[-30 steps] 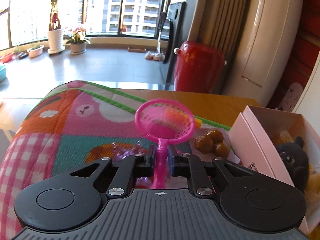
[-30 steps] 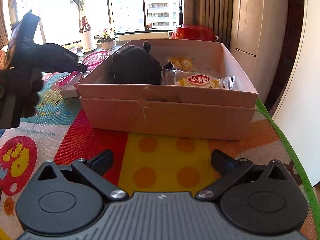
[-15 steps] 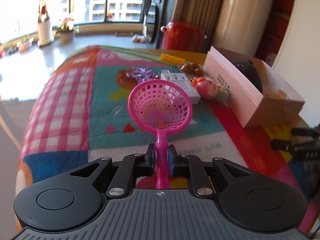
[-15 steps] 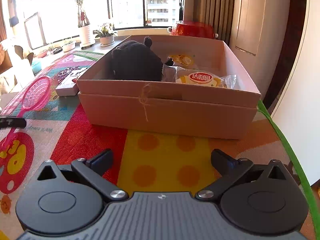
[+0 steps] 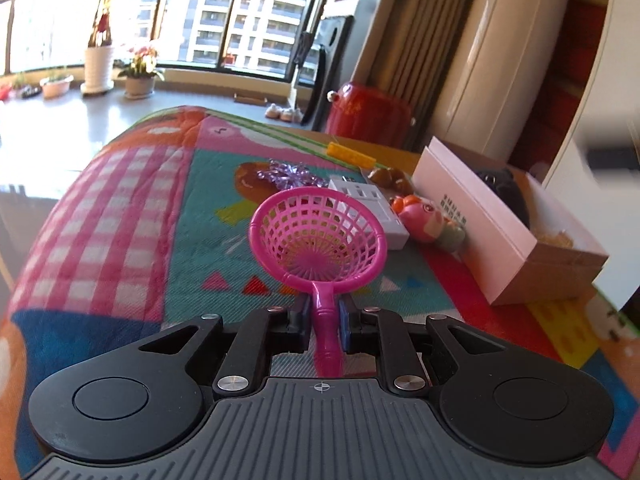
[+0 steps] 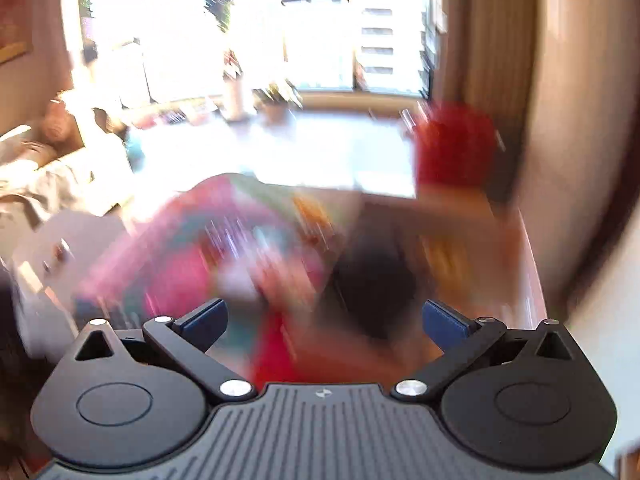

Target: Organize objects

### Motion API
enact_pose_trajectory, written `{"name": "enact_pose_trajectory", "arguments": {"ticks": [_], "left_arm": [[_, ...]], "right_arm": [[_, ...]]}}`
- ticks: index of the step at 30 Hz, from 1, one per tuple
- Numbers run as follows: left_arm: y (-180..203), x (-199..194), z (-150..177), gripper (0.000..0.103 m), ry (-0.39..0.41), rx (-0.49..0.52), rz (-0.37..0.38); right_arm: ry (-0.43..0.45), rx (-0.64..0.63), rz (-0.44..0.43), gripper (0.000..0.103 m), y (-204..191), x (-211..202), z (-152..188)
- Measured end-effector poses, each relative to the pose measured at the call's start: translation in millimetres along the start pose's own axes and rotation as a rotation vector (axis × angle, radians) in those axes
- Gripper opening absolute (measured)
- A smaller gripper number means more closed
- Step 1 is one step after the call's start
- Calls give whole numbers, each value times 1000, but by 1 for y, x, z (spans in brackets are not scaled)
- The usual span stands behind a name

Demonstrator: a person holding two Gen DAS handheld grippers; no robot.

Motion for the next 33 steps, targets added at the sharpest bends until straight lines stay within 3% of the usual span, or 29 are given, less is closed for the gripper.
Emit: {"name": "enact_pose_trajectory", "arguments": {"ticks": [4, 7, 12, 16, 17, 19, 22, 26, 30, 33], "left_arm": [[-9, -2, 0, 17, 8, -63, 34], [-16, -3, -2, 17, 5, -109, 61], [-21, -4, -2, 17, 18, -145, 70], [-24, -5, -2, 17, 30, -165, 72], [-25, -5, -3, 17, 28, -174, 76], [-27, -5, -3, 17, 27, -187, 82], [-29, -4, -3, 17, 26, -196, 86], [-32, -4, -3, 17, 26, -210, 90], [-31, -4, -2, 17, 30, -214, 87], [-32, -5, -2, 17, 35, -224, 86]], "right_arm": [[-70, 50, -127, 103, 4, 61, -91], [-201, 126, -120, 102, 9, 140, -124], [-377, 110, 20, 69, 11, 249, -123], [-489, 140, 37, 53, 13, 298, -106], [-491, 140, 34, 51, 12, 303, -104], [-484, 122, 40, 38, 11, 299, -102], [-502, 79, 18, 30, 6, 285, -102], [-477, -53, 25, 30, -5, 257, -98], [-549, -27, -57, 23, -13, 240, -81], [-544, -61, -72, 21, -23, 221, -63]]}}
Point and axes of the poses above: each gripper's, at about its wrist camera, not at the fingertips, and x roughly the way its jaws point, y to its right, z to its underside, the point moved 2 cm from there along x, roughly the way its jaws point, and after that the axes turned 15 degrees about -x, right-handed, at the moved point
